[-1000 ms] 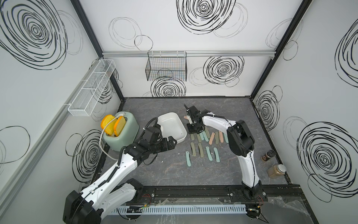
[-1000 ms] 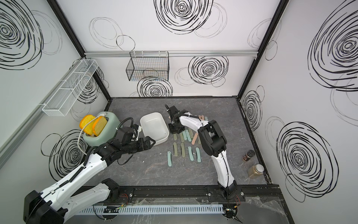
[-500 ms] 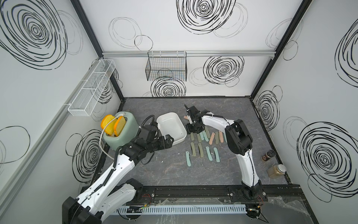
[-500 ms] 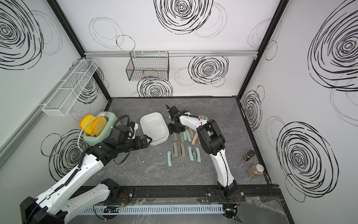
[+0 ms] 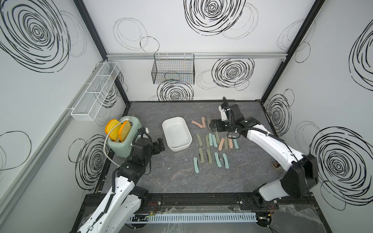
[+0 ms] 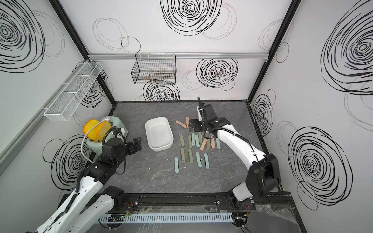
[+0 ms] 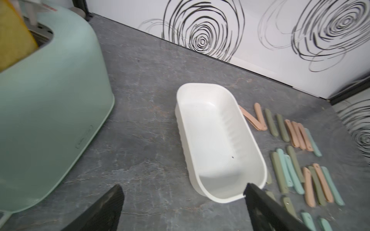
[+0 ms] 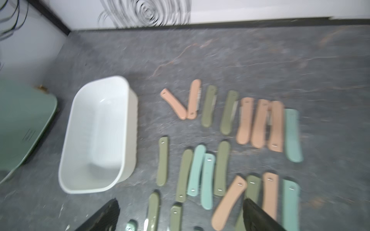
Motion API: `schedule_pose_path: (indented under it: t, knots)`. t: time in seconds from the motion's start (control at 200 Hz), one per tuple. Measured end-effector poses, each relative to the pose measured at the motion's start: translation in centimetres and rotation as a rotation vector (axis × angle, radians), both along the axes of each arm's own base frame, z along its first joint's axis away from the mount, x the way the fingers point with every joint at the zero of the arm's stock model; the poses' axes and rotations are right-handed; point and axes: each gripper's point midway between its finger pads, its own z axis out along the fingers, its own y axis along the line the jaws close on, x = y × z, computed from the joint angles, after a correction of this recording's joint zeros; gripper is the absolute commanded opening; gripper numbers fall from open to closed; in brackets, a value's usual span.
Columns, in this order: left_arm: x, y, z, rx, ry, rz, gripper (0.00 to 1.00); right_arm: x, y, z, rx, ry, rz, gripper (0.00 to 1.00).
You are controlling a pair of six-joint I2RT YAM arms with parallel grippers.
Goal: Take the fruit knife out of the storage box
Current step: Reset both arms
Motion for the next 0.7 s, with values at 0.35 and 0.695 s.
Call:
schedule_pose_path:
  t: [0.35, 0.695]
  knots:
    - [3.1, 3.6, -4.8, 0.284, -0.039, 0.12, 0.98, -0.5, -18.0, -8.7, -0.182, -0.089, -0.447, 0.99]
    - [4.9, 3.7, -6.8, 0.372, -0.151, 0.103, 0.98, -2.3, -19.7, -15.4, -0.259, -0.317, -0.45, 0.99]
